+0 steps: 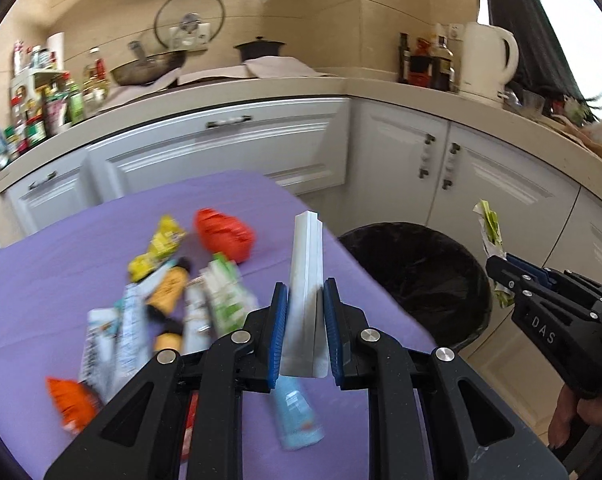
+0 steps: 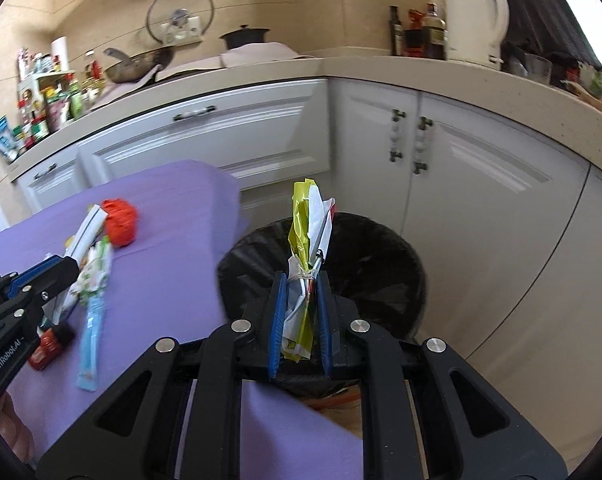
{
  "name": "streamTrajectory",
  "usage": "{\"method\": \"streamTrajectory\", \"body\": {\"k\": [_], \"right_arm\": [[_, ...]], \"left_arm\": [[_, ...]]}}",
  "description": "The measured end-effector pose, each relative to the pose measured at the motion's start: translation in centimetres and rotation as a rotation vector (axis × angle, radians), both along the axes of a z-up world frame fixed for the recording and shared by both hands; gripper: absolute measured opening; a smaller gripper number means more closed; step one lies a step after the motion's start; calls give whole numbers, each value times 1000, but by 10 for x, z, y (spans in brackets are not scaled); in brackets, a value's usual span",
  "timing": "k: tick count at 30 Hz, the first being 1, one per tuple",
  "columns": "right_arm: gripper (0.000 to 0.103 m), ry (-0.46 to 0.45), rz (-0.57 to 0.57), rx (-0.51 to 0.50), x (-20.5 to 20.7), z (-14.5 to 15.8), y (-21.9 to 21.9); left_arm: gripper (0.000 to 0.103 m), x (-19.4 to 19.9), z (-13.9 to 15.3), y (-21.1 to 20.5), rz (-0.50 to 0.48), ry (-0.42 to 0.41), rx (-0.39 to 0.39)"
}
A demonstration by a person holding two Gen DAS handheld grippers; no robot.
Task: Collect trash
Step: 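Carry both items over the black bin and open both grippers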
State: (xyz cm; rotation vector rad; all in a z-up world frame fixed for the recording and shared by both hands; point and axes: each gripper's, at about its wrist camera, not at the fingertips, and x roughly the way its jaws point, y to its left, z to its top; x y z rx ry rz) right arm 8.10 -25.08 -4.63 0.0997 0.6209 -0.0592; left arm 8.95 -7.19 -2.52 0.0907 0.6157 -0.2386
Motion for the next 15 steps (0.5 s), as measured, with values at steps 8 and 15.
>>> {"method": "streamTrajectory", "body": {"k": [8,15], "right_arm": [[15,6,-25,11,19,-10,-31],[15,19,-29,20,33,-21,-47]], "left_arm": [[20,26,-13,-41,-27,41,21],[20,48,-18,-69,-32,49,46]]}}
